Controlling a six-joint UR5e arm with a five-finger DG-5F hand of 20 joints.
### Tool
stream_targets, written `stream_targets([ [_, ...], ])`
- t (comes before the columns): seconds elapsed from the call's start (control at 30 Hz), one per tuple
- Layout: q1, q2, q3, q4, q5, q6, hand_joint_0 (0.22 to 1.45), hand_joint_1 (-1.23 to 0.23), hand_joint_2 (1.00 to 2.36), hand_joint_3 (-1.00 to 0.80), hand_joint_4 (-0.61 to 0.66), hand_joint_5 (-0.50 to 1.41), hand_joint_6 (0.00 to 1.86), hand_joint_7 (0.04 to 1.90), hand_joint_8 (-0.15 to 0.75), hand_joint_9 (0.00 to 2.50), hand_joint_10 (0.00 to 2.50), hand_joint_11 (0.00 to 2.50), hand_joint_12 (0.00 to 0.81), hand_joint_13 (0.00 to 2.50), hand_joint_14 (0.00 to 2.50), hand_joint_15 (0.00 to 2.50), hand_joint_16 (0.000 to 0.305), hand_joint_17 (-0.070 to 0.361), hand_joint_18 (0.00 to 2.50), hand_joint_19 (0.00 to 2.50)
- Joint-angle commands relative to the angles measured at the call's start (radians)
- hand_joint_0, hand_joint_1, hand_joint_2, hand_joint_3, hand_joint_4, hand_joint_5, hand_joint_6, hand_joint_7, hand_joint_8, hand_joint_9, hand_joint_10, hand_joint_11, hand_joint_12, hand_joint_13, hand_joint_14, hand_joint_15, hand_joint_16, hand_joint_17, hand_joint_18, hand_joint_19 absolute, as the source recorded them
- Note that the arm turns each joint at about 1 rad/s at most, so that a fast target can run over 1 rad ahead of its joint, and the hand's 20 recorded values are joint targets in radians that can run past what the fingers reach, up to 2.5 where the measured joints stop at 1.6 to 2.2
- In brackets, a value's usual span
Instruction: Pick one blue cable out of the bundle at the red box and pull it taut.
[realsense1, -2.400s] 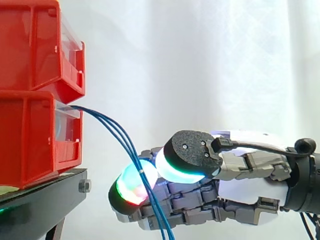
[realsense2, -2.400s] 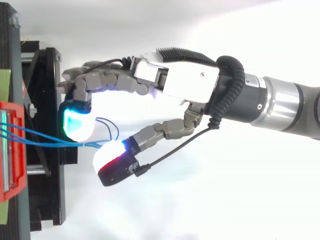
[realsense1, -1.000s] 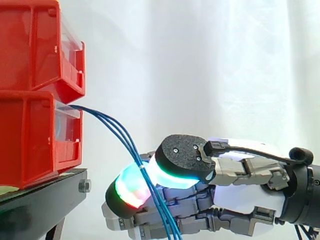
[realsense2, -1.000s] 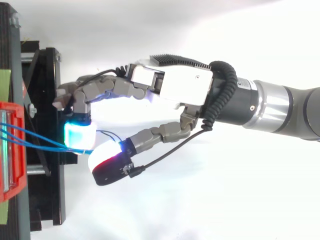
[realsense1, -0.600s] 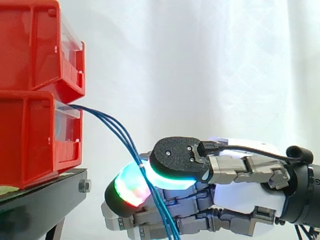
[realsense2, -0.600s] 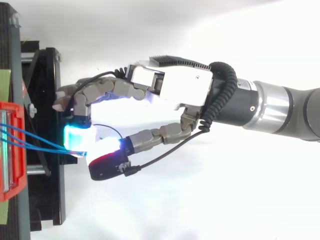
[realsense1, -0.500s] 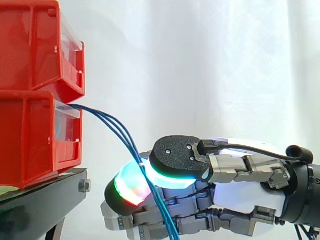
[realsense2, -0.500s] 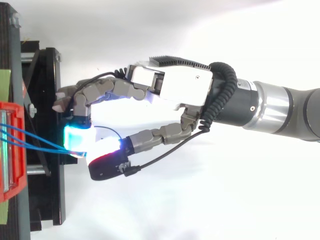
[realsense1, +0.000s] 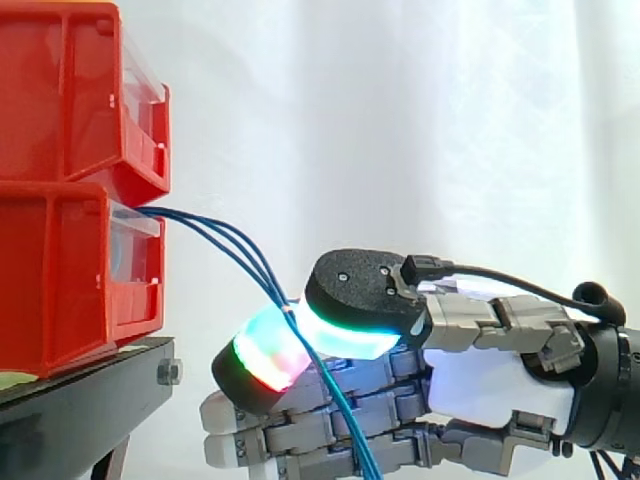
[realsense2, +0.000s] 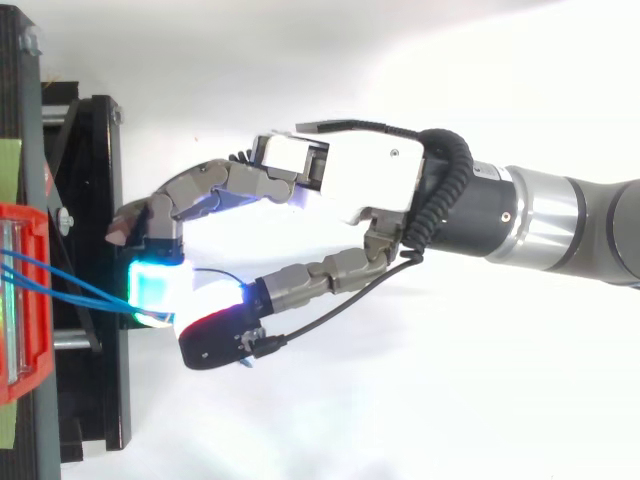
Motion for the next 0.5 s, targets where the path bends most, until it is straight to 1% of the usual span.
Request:
stream_targets([
  [0.0,0.003,0.0,0.001,-0.004,0.003,0.047,0.61,-0.82,1.02,0.01,0.11,-0.18,0.89,1.0,0.333,0.51,0.01,0.23,0.407,0.43,0.0,0.12,0.059,0.132,0.39,0.13],
  [0.03,0.003,0.0,0.0,-0.004,0.003,0.053,0.61,-0.83,1.02,0.0,0.12,-0.18,0.89,1.01,0.331,0.51,0.01,0.22,0.405,0.43,0.0,0.12,0.058,0.131,0.38,0.14],
  [0.07,0.004,0.0,0.0,-0.004,0.003,0.056,0.6,-0.84,1.02,-0.08,0.13,-0.18,0.89,1.07,0.33,0.52,0.01,0.23,0.401,0.43,0.0,0.13,0.057,0.129,0.38,0.14],
  [0.1,0.004,0.0,0.0,-0.004,0.003,0.058,0.59,-0.84,1.02,-0.14,0.14,-0.18,0.89,1.08,0.333,0.52,0.01,0.23,0.405,0.44,0.0,0.13,0.058,0.13,0.38,0.15],
  [0.13,0.006,0.0,0.0,-0.004,0.003,0.061,0.59,-0.84,1.02,-0.15,0.14,-0.17,0.89,1.08,0.333,0.52,0.01,0.23,0.405,0.44,0.0,0.13,0.058,0.13,0.38,0.15],
  [0.17,0.006,0.0,0.0,-0.004,0.001,0.061,0.58,-0.83,1.02,-0.19,0.15,-0.17,0.88,1.08,0.334,0.53,0.01,0.23,0.405,0.44,0.0,0.13,0.058,0.13,0.38,0.15],
  [0.2,0.006,0.0,0.0,-0.005,0.001,0.061,0.56,-0.83,1.01,-0.26,0.16,-0.17,0.88,1.07,0.335,0.53,0.01,0.23,0.408,0.44,0.0,0.13,0.058,0.131,0.39,0.15],
  [0.3,0.006,0.0,0.001,-0.005,0.003,0.061,0.55,-0.82,1.01,-0.36,0.16,-0.16,0.88,1.03,0.338,0.53,0.01,0.23,0.412,0.44,0.0,0.13,0.058,0.132,0.38,0.17],
  [0.4,0.007,0.0,0.0,-0.005,0.006,0.061,0.54,-0.78,1.0,-0.44,0.17,-0.16,0.87,1.02,0.344,0.54,0.01,0.23,0.418,0.44,0.01,0.13,0.059,0.133,0.39,0.17],
  [0.47,0.006,0.0,0.0,-0.004,0.006,0.059,0.53,-0.78,1.0,-0.47,0.18,-0.16,0.85,1.03,0.346,0.54,0.01,0.23,0.419,0.44,0.0,0.14,0.059,0.134,0.39,0.17],
])
